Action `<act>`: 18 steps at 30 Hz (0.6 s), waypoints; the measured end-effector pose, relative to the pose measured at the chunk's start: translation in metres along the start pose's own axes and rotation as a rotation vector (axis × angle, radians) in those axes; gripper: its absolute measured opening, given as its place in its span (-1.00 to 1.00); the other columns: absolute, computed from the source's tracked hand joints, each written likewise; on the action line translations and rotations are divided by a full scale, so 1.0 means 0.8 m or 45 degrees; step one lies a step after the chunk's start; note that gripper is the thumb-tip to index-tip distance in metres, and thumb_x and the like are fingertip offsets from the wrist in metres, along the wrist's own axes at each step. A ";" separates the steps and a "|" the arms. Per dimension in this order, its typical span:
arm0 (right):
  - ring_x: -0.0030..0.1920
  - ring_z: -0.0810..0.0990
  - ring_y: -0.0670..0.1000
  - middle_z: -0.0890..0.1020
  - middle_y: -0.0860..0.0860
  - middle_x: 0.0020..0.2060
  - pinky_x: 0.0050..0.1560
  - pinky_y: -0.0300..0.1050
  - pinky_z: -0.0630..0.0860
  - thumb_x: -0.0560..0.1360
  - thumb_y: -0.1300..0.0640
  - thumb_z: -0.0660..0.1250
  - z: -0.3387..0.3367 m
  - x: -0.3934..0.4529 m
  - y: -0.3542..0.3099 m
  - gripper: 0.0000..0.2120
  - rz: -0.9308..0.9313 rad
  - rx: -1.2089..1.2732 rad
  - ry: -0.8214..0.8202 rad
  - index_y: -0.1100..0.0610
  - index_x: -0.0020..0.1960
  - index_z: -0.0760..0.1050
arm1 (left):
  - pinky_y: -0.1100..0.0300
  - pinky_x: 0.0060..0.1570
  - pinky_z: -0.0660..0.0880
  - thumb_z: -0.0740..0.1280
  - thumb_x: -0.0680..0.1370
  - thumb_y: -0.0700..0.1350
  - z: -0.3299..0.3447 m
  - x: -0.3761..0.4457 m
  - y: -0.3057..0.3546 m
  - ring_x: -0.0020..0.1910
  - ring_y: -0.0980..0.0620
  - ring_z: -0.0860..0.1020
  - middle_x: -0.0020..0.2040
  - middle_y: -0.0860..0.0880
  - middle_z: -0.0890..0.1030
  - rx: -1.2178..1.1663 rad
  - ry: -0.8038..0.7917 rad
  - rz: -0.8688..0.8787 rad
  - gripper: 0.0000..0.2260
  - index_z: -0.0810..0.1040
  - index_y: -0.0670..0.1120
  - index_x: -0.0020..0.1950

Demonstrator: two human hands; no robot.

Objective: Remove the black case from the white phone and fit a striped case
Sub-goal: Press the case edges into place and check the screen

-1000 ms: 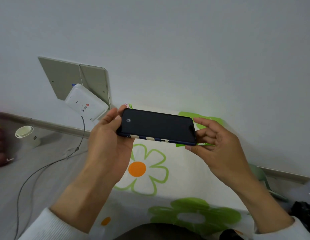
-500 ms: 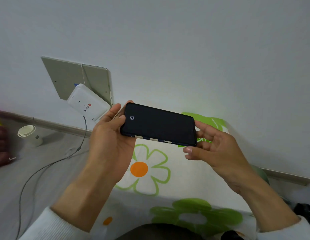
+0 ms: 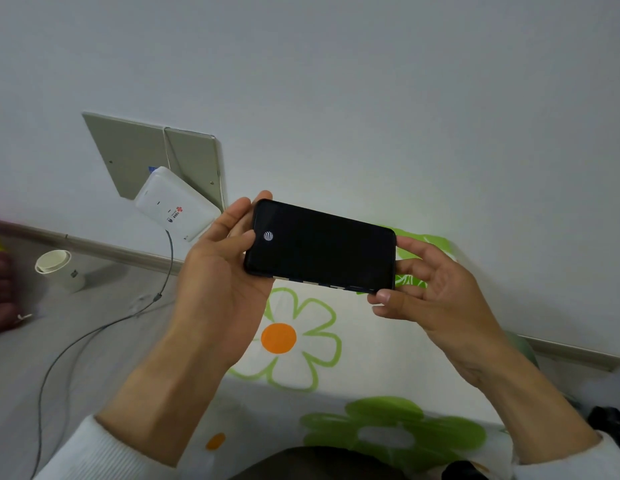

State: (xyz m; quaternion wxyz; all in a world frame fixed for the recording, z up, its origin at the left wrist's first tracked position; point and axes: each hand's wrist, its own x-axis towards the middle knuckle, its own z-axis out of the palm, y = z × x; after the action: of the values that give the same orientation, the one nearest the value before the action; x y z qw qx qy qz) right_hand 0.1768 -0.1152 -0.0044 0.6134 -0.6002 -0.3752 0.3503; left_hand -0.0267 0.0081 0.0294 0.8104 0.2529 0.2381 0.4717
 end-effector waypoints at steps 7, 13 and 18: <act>-0.08 0.73 0.25 0.71 0.11 0.00 -0.08 0.02 0.66 0.42 0.47 0.44 -0.004 0.000 0.001 -0.38 -0.030 0.088 -0.002 0.02 0.37 0.45 | -0.06 0.31 0.49 0.04 0.63 -0.40 0.001 0.000 0.001 0.25 -0.03 0.64 0.24 0.01 0.70 0.046 -0.016 -0.007 -0.57 0.47 -0.11 0.40; -0.01 0.72 0.22 0.71 0.13 0.08 -0.02 0.04 0.66 0.54 0.37 0.33 -0.005 0.001 -0.001 -0.60 0.000 0.128 -0.006 0.08 0.32 0.51 | 0.01 0.20 0.52 0.04 0.65 -0.38 0.000 0.000 -0.002 0.29 -0.01 0.61 0.26 0.05 0.69 0.079 -0.011 -0.028 -0.57 0.47 -0.08 0.41; -0.01 0.71 0.23 0.68 0.17 0.01 -0.04 0.06 0.65 0.59 0.27 0.28 -0.006 0.001 -0.003 -0.72 0.080 0.243 0.025 0.10 0.27 0.57 | 0.00 0.14 0.54 0.05 0.64 -0.36 -0.002 0.001 -0.004 0.29 0.02 0.61 0.26 0.10 0.69 0.177 0.003 -0.032 -0.56 0.50 -0.04 0.41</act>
State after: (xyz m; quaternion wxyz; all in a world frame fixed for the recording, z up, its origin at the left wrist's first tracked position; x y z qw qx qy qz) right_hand 0.1813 -0.1170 -0.0021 0.6601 -0.5540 -0.3150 0.3976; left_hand -0.0251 0.0078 0.0259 0.7964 0.3052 0.2743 0.4442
